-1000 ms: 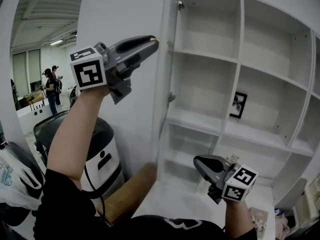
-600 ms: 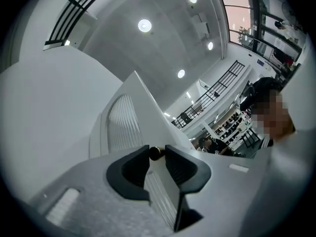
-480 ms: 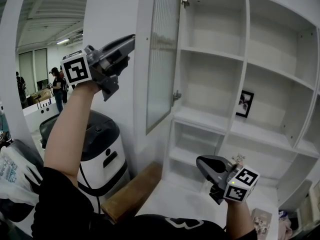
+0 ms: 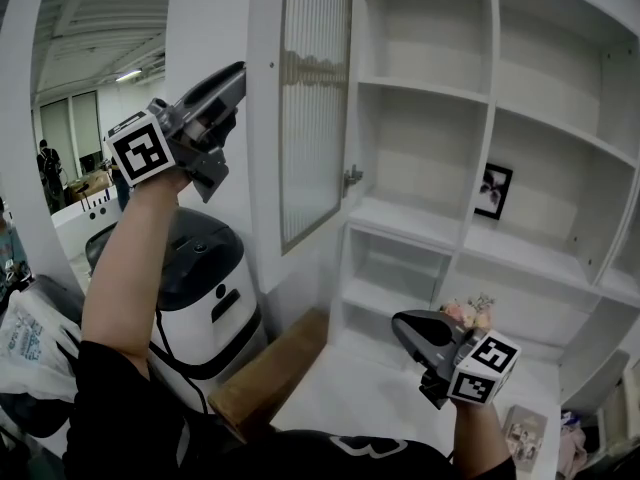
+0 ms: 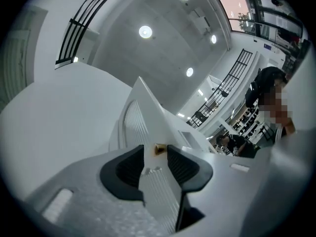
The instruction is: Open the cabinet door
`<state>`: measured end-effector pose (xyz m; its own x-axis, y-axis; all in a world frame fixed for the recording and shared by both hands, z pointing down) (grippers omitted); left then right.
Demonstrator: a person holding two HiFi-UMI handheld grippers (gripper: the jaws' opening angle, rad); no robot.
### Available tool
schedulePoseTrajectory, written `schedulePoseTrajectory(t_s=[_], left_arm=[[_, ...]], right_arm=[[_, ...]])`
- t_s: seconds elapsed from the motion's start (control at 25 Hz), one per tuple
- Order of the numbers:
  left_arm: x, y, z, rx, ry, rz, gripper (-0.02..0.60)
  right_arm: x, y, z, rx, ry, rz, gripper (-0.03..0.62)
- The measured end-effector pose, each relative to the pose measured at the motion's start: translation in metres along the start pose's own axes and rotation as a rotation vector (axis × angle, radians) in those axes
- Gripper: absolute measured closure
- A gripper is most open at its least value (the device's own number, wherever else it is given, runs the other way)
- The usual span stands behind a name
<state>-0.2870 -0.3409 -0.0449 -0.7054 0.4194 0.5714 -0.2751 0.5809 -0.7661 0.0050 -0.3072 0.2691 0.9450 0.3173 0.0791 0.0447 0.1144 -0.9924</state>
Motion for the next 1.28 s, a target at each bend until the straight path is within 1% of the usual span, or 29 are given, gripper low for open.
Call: schedulePoseTrajectory(t_s=[0.08,0.12,0.2,0.24,0.32,0.48,0.56,0.6,0.68,0.76,0.88,0.96,1.04,1.08,1.2,1.28], left_arm=[[0.006,0.001,-0.006,-0.067,0.056,0.009,0.442],[0.012,0.002,-0.009,-0.086,0.087,0.005,0.440],[0.024,0.004,-0.017,-0.082,0.133,-0.011,0.439],[0.030,0.006,-0.024,-0.081,0.143,-0.015,0.433],[0.037,0.008,-0.044,-0.114,0.134,-0.004,0.410],[0.044,-0.001,-0.101,-0.162,0.080,0.043,0.410],[0.045,-0.011,-0.134,-0.178,0.050,0.067,0.410],[0.046,-0.022,-0.153,-0.170,0.025,0.086,0.410],[0.046,-0.057,-0.194,-0.119,-0.039,0.150,0.410],[0.047,-0.103,-0.236,-0.052,-0.096,0.234,0.410],[0.050,-0.169,-0.293,0.083,-0.139,0.332,0.410],[0.053,-0.205,-0.326,0.171,-0.132,0.359,0.414],[0.059,-0.235,-0.356,0.248,-0.109,0.379,0.459],[0.062,-0.247,-0.370,0.279,-0.101,0.396,0.460],[0.069,-0.270,-0.402,0.357,-0.075,0.442,0.462],[0.072,-0.276,-0.415,0.446,-0.066,0.443,0.489]], right_arm=[[0.010,-0.002,0.002,-0.008,-0.003,0.001,0.592],[0.016,-0.004,0.003,-0.018,-0.007,-0.003,0.592],[0.025,-0.008,0.006,-0.044,-0.012,-0.017,0.592],[0.028,-0.009,0.008,-0.054,-0.010,-0.023,0.592],[0.035,-0.013,0.013,-0.059,0.002,-0.019,0.592],[0.056,-0.022,0.023,-0.045,0.008,0.019,0.592],[0.066,-0.021,0.029,-0.043,0.010,0.008,0.592],[0.070,-0.018,0.032,-0.041,0.015,-0.003,0.592],[0.080,-0.014,0.039,-0.034,0.025,-0.023,0.592],[0.091,-0.011,0.047,-0.027,0.030,-0.033,0.592],[0.107,-0.011,0.056,-0.019,0.035,-0.039,0.592],[0.119,-0.013,0.060,-0.013,0.028,-0.044,0.592],[0.132,-0.019,0.062,-0.020,0.009,-0.042,0.592],[0.138,-0.023,0.063,-0.029,-0.003,-0.042,0.592],[0.156,-0.029,0.069,-0.048,-0.027,-0.049,0.592],[0.165,-0.034,0.075,-0.053,-0.035,-0.053,0.592]])
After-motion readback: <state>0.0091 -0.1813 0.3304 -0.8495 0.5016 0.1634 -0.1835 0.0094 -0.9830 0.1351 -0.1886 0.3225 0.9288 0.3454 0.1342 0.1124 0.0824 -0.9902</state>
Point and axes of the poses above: the fingertips, and each gripper's own axes: x backward along the fingers, z to its left, y out of its top, the point moved 4 cm from there along x, backward along the fingers, and after that the axes turned 7 degrees about y, right-handed, at the moved point
